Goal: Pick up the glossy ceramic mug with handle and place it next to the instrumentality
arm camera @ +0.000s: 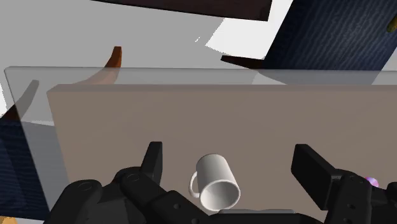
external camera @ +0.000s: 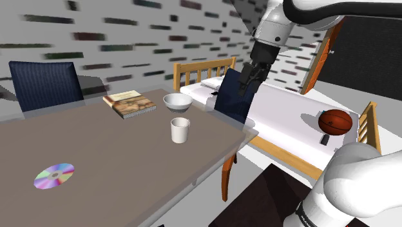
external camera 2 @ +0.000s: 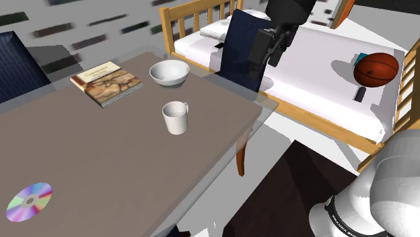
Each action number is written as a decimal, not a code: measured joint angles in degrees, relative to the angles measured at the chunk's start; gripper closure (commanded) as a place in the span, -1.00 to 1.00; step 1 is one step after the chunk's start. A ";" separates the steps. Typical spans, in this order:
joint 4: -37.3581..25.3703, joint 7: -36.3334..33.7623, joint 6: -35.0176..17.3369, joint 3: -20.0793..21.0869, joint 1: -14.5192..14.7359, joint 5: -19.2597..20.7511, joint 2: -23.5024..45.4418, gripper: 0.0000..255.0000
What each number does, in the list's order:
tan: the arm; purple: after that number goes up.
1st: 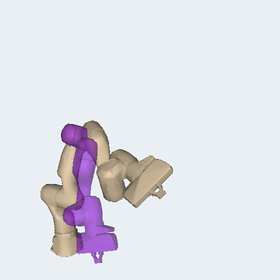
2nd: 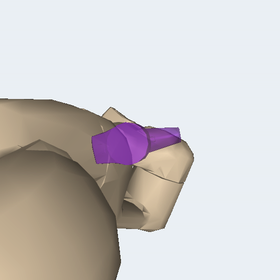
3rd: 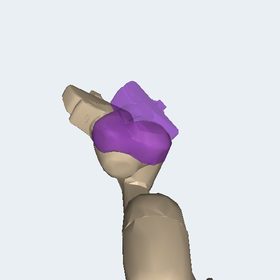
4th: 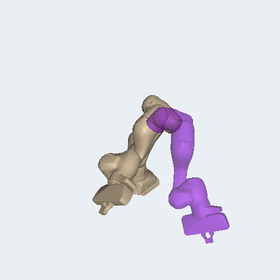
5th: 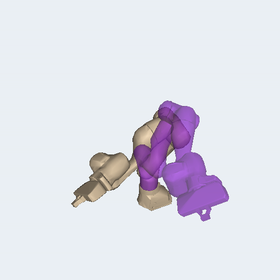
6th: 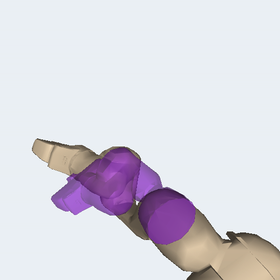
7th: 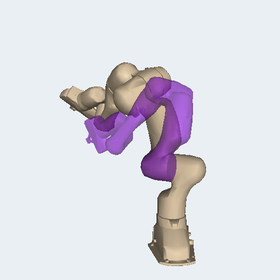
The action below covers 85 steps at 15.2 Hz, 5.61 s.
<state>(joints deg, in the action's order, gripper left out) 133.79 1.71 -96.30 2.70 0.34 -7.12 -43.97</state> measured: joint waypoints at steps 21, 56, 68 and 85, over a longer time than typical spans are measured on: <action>-14.05 -5.74 -20.77 9.80 1.57 6.58 39.56 -1.00; -27.06 -10.53 -26.76 10.70 4.32 14.93 61.85 1.00; -31.65 -9.43 -18.83 11.13 4.11 13.59 58.34 1.00; -41.45 -8.47 -6.61 11.48 4.21 12.59 55.82 1.00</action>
<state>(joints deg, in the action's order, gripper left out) 92.34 -6.76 -102.91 14.18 4.55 5.47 11.85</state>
